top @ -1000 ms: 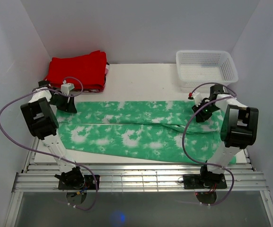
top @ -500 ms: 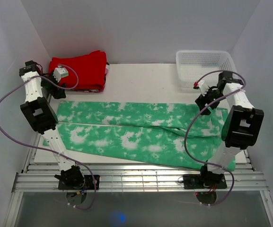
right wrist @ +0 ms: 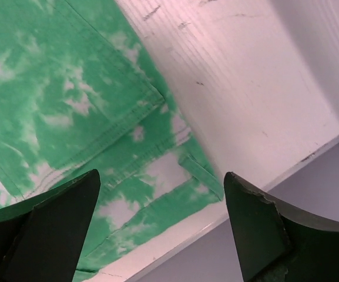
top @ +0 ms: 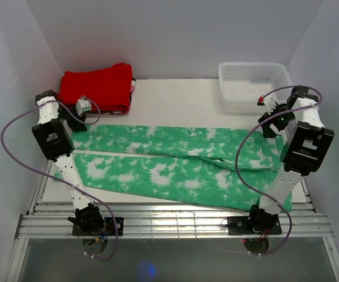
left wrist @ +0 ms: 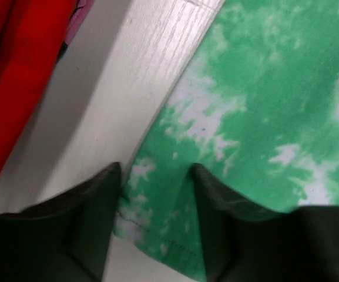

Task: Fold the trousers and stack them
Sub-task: Flatten the trousers out, then fold the trousers

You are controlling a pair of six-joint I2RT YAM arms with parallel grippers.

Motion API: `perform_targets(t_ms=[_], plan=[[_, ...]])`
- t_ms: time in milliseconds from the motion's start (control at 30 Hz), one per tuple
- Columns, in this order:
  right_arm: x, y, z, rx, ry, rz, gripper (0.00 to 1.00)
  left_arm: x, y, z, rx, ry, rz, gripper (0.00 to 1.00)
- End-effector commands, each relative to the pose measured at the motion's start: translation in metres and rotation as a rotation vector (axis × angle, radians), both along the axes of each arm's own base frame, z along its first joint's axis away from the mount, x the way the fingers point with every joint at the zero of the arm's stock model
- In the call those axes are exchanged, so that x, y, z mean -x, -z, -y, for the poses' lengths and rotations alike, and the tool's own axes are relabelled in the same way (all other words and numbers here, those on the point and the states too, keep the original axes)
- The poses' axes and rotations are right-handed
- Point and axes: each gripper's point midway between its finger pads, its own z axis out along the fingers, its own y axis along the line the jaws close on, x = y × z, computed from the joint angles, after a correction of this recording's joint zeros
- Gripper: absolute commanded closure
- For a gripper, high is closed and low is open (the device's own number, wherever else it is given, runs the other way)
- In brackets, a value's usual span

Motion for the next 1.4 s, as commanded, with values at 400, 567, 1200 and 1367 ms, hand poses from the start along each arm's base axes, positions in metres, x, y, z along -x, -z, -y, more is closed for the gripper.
perform_targets(t_ms=[400, 567, 1200, 1367], plan=[[-0.043, 0.017, 0.015, -0.101, -0.179, 0.105, 0.02, 0.062, 0.054, 0.009, -0.062, 0.116, -0.132, 0.69], [-0.032, 0.058, 0.017, -0.104, -0.196, 0.010, 0.04, 0.066, 0.054, 0.010, -0.063, 0.107, -0.145, 0.75], [-0.076, -0.092, 0.023, -0.023, -0.151, 0.367, 0.92, -0.055, -0.089, -0.009, 0.103, -0.327, 0.274, 1.00], [-0.057, -0.138, 0.014, 0.008, -0.179, 0.493, 0.92, -0.048, -0.144, -0.013, 0.114, -0.343, 0.426, 1.00]])
